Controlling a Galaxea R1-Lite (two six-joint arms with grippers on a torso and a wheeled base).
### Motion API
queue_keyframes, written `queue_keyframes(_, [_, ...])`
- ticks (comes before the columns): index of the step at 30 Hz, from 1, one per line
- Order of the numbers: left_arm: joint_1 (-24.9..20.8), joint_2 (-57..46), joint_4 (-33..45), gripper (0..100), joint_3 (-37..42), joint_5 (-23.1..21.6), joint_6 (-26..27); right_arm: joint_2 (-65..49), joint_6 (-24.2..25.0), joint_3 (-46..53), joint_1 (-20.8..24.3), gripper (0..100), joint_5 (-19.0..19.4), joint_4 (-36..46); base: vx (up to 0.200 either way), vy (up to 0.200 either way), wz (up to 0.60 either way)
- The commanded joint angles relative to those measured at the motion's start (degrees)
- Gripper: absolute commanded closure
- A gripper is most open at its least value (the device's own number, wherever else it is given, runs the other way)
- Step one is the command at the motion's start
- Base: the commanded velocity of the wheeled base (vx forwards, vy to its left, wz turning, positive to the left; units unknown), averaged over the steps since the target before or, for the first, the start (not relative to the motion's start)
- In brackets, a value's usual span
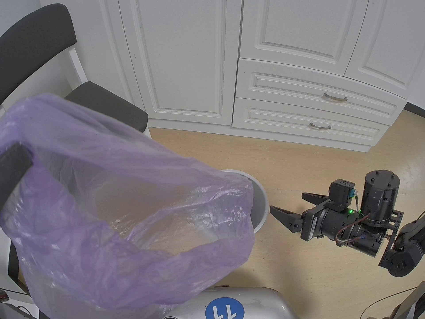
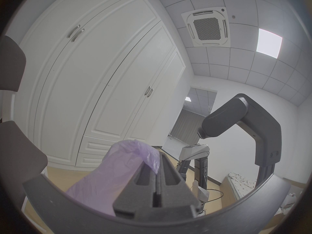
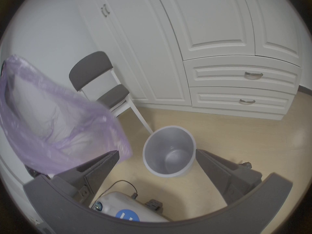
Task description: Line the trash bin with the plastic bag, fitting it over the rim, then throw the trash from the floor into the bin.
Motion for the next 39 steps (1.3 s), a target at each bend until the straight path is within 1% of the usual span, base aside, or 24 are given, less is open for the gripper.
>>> queue_keyframes(1, [-0.02, 0.22, -0.01, 100, 0.31, -0.02, 0.31, 1.95, 1.69, -1.89, 0.17, 0, 0.20, 0.02, 0.000, 0.000, 0.00])
queue_keyframes(2, [-0.02, 0.22, -0.01, 100, 0.31, -0.02, 0.40, 2.21, 1.78, -1.98, 0.17, 0, 0.20, 0.02, 0.000, 0.000, 0.00])
queue_keyframes(5, [-0.02, 0.31, -0.01, 100, 0.40, -0.02, 0.31, 5.38, 3.97, -1.89, 3.86, 0, 0.29, 0.02, 0.000, 0.000, 0.00])
queue_keyframes(6, [-0.02, 0.31, -0.01, 100, 0.40, -0.02, 0.31, 7.13, 5.29, -1.37, 6.32, 0, 0.37, -0.07, 0.000, 0.000, 0.00])
queue_keyframes(8, [-0.02, 0.05, -0.01, 100, 0.31, -0.02, 0.31, 9.68, 6.35, -1.10, 9.31, 0, 0.37, -0.24, 0.000, 0.000, 0.00])
queue_keyframes(10, [-0.02, -0.22, -0.01, 100, 0.40, -0.11, 0.31, 11.62, 6.61, -1.28, 10.89, 0, 0.46, -0.24, 0.000, 0.000, 0.00])
queue_keyframes(12, [-0.02, -0.31, -0.01, 100, 0.40, -0.11, 0.40, 12.93, 6.96, -1.19, 11.51, 0, 1.17, -0.77, 0.000, 0.000, 0.00])
queue_keyframes(14, [-0.02, -0.22, -0.01, 100, 0.40, -0.11, 0.40, 13.73, 8.19, -0.22, 11.68, 0, 3.71, -2.62, 0.000, 0.000, 0.00])
queue_keyframes(15, [-0.02, -0.22, -0.01, 100, 0.40, -0.11, 0.40, 13.73, 8.19, -0.22, 11.68, 0, 3.71, -2.62, 0.000, 0.000, 0.00])
queue_keyframes(16, [-0.02, -0.31, -0.01, 100, 0.40, -0.11, 0.40, 13.46, 8.72, 2.06, 11.68, 0, 7.14, -5.17, 0.000, 0.000, 0.00])
queue_keyframes(18, [-0.02, -0.31, -0.01, 100, 0.49, -0.11, 0.48, 13.46, 8.37, 4.70, 11.68, 0, 10.75, -8.94, 0.000, 0.000, 0.00])
queue_keyframes(20, [-0.02, -0.39, -0.09, 100, 0.40, -0.11, 0.57, 13.73, 8.11, 6.54, 11.86, 0, 12.06, -11.67, 0.000, 0.000, 0.00])
queue_keyframes(23, [-0.11, -0.48, -0.09, 100, 0.40, -0.11, 1.10, 14.08, 8.02, 7.95, 12.83, 0, 12.42, -13.87, 0.000, 0.000, 0.00])
queue_keyframes(24, [-0.02, -0.92, -0.18, 100, 0.49, -0.02, 1.80, 14.96, 7.75, 8.83, 13.79, 0, 12.24, -15.27, 0.000, 0.000, 0.00])
queue_keyframes(26, [-0.02, -1.62, -0.27, 100, 0.49, -0.02, 2.42, 16.36, 6.79, 9.36, 13.97, 0, 12.24, -16.06, 0.000, 0.000, 0.00])
queue_keyframes(28, [-0.02, -2.59, -0.71, 100, 0.49, -0.11, 2.77, 18.38, 5.03, 10.32, 13.88, 0, 12.50, -18.70, 0.000, 0.000, 0.00])
queue_keyframes(31, [-0.11, -3.29, -1.32, 100, 0.84, -2.05, 2.86, 22.51, 4.85, 10.76, 13.97, 0, 12.42, -25.91, 0.000, 0.000, 0.00])
queue_keyframes(32, [-0.02, -3.65, -1.85, 100, 1.28, -3.36, 2.86, 24.36, 5.12, 11.20, 14.06, 0, 12.33, -30.21, 0.000, 0.000, 0.00])
queue_keyframes(34, [-0.02, -3.82, -3.35, 100, 1.98, -5.39, 2.86, 26.73, 5.12, 11.64, 14.06, 0, 12.24, -30.74, 0.000, 0.000, 0.00])
queue_keyframes(39, [-0.02, -3.73, -7.13, 100, 4.09, -8.02, 2.95, 25.06, 7.05, 10.32, 14.06, 0, 11.89, -30.74, 0.000, 0.000, 0.00])
